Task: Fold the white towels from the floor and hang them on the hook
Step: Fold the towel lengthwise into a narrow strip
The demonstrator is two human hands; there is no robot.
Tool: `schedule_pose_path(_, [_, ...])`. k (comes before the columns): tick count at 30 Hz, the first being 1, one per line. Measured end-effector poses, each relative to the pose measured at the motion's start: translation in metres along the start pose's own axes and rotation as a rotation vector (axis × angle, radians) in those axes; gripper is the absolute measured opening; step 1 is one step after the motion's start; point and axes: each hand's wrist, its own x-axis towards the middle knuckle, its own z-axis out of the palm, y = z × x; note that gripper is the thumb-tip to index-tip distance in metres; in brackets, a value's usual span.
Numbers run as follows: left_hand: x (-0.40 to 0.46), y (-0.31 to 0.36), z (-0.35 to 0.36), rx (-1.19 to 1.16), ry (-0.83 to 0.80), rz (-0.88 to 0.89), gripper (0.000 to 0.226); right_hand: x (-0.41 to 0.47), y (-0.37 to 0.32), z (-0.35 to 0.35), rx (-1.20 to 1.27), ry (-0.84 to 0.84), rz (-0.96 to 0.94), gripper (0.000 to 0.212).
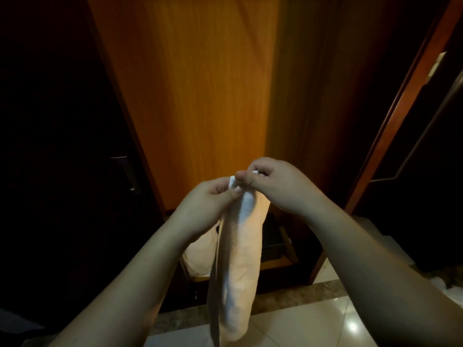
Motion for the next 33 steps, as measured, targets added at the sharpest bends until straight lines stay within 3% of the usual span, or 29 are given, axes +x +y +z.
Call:
schedule_pose_path(4, [0.0,-0.006,-0.011,-0.17,-0.028,-0.071,0.025,0.007,0.026,-0.008,-0.182,-0.203,0.005,0.024])
schedule_pose_path(8, [0.003,-0.013,-0.024,-0.217,-0.007,-0.056,0.02,0.015,0.063,-0.001,-0.381,-0.389,0.114,0.042])
schedule_pose_path(10, [0.005,-0.015,-0.036,-0.26,0.034,-0.056,0.017,0.013,0.081,0.001,-0.428,-0.399,0.165,0.053])
schedule_pose_path(12, [0.006,-0.016,-0.046,-0.256,0.05,-0.051,0.022,0.01,0.094,0.002,-0.506,-0.346,0.154,0.052])
schedule_pose_path(16, [0.007,-0.025,-0.059,-0.158,0.089,-0.029,0.022,0.011,0.101,-0.013,-0.588,-0.109,0.069,0.025])
schedule_pose_path(18, [0.006,-0.031,-0.067,-0.17,0.155,-0.035,0.024,0.012,0.101,-0.023,-0.554,-0.021,0.059,0.021])
schedule_pose_path(21, [0.005,-0.036,-0.074,-0.16,0.134,-0.057,0.025,0.011,0.104,-0.025,-0.519,-0.106,0.095,0.03])
schedule_pose_path(23, [0.005,-0.039,-0.075,-0.157,0.096,-0.064,0.027,0.008,0.102,-0.022,-0.357,-0.107,0.121,0.019])
schedule_pose_path(25, [0.006,-0.039,-0.078,-0.176,0.084,-0.054,0.027,0.005,0.099,-0.024,-0.198,0.013,0.072,0.005])
schedule_pose_path(28, [0.008,-0.037,-0.083,-0.276,0.105,-0.025,0.026,0.003,0.096,-0.029,-0.018,0.191,0.01,0.014])
schedule_pose_path(31, [0.014,-0.034,-0.079,-0.302,0.119,-0.003,0.031,0.002,0.097,-0.027,0.209,0.227,0.042,0.039])
schedule_pose_path(33, [0.019,-0.032,-0.072,-0.286,0.124,0.009,0.028,0.004,0.1,-0.024,0.211,0.287,0.074,0.024])
